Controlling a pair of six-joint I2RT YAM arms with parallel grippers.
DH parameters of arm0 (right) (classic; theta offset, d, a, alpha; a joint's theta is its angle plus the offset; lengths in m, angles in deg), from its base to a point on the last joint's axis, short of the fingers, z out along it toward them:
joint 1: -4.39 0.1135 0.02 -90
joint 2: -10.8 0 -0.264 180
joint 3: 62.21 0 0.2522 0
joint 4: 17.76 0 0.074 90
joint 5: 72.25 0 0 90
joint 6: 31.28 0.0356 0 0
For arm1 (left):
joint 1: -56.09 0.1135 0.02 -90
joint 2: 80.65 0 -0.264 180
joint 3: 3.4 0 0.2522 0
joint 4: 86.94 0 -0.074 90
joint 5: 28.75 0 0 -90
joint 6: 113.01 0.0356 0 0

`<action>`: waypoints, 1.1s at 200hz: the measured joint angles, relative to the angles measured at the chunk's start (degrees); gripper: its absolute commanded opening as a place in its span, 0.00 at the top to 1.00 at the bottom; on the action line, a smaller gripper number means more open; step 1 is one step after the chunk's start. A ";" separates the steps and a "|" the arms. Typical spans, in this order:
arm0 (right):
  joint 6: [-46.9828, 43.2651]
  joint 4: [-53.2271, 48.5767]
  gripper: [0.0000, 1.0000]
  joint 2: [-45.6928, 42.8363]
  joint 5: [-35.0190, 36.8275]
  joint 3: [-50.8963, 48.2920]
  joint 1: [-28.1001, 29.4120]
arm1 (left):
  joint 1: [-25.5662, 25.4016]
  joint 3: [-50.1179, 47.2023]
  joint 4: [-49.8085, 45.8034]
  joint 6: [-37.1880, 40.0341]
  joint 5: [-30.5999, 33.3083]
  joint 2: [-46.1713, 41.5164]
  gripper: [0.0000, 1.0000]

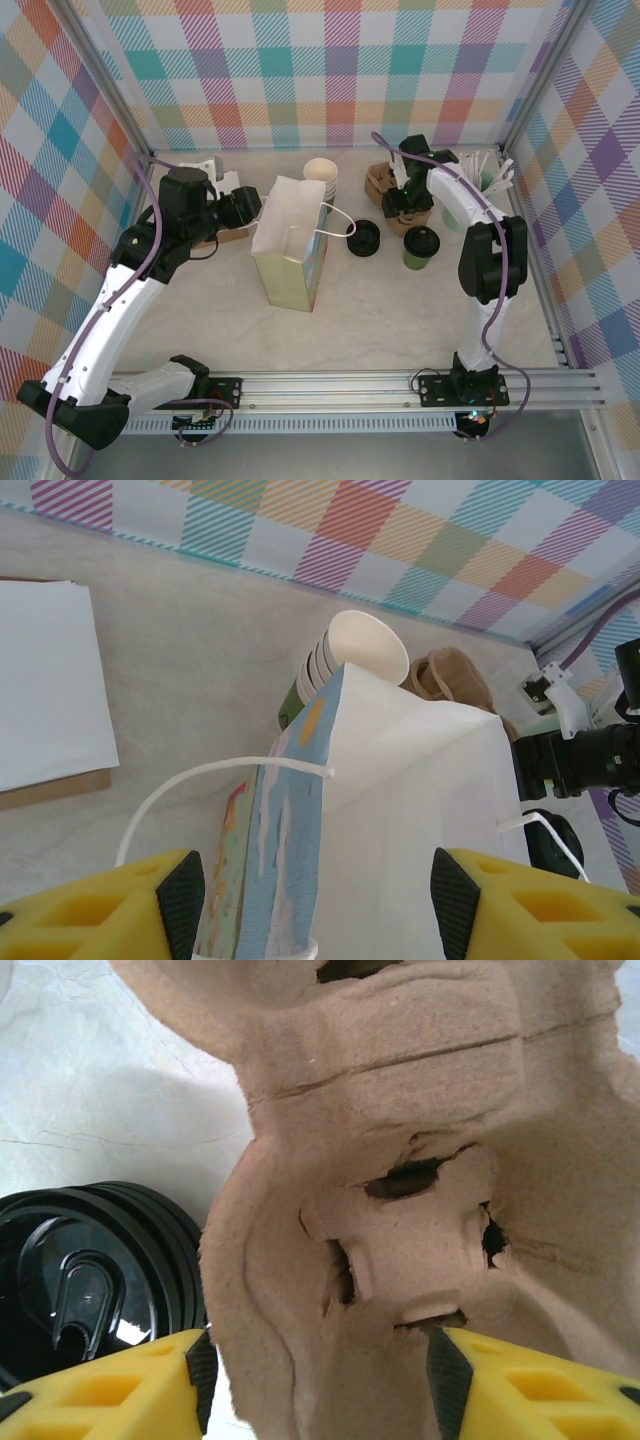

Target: Pack the takeout coffee

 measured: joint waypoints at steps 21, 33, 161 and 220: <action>-0.11 1.03 0.52 0.28 0.13 -0.02 0.26 | 0.00 0.00 0.00 -0.02 0.11 0.00 0.37; -0.37 1.62 0.57 0.28 0.33 -0.04 0.33 | 0.00 0.00 0.02 -0.02 0.11 0.00 0.37; -2.43 3.50 0.92 -1.14 1.18 -1.01 1.11 | 0.00 0.07 0.02 -0.04 0.09 0.31 0.37; -2.40 3.48 0.93 -7.08 1.57 -1.40 1.11 | 0.00 4.13 0.11 -0.07 -1.64 2.60 0.39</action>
